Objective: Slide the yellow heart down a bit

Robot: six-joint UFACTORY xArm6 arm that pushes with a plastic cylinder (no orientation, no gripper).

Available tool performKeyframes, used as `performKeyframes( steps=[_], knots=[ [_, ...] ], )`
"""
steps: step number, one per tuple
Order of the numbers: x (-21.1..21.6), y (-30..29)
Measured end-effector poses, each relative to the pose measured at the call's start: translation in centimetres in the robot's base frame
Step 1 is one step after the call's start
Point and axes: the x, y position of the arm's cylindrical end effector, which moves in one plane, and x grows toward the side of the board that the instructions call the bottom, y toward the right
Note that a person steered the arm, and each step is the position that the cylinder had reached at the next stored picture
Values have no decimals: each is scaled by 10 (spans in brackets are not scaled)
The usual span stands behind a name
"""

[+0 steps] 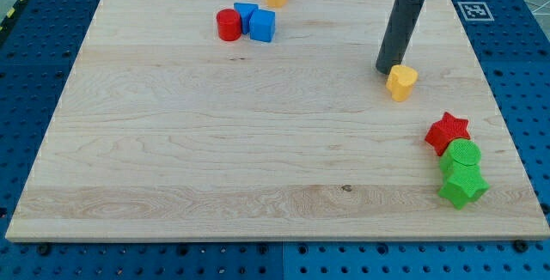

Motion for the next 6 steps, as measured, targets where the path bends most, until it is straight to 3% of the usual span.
performKeyframes(
  steps=[3, 6],
  knots=[
    [13, -20],
    [19, 6]
  ],
)
